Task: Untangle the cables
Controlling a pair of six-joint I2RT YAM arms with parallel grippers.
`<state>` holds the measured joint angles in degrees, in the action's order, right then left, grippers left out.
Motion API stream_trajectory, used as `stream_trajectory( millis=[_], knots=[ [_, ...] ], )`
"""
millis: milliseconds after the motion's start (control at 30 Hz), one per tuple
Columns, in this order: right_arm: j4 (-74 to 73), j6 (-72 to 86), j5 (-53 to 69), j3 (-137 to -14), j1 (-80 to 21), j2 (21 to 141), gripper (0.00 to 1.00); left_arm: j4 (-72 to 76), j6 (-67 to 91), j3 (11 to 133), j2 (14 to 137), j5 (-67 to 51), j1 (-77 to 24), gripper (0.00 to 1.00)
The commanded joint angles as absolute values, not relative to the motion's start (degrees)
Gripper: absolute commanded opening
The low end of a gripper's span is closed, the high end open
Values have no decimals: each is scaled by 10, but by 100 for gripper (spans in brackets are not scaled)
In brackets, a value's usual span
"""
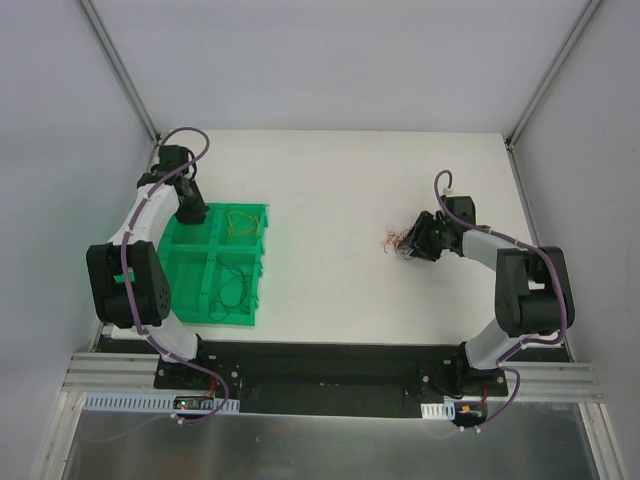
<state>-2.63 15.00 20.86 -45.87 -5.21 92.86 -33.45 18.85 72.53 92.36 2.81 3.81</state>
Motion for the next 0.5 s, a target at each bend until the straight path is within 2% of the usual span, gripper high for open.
stream_trajectory(
  millis=[0,233,367,467],
  knots=[
    [-36,142,194,-462,-49,938,49,-345,169,748,932,25,75,0],
    [-33,141,192,-463,-47,939,49,-345,151,751,962,32,76,1],
    [-35,140,194,-465,-47,940,49,-337,139,743,927,5,76,27],
    [-35,137,193,-465,-49,940,49,-316,130,727,876,-12,76,41]
  ],
)
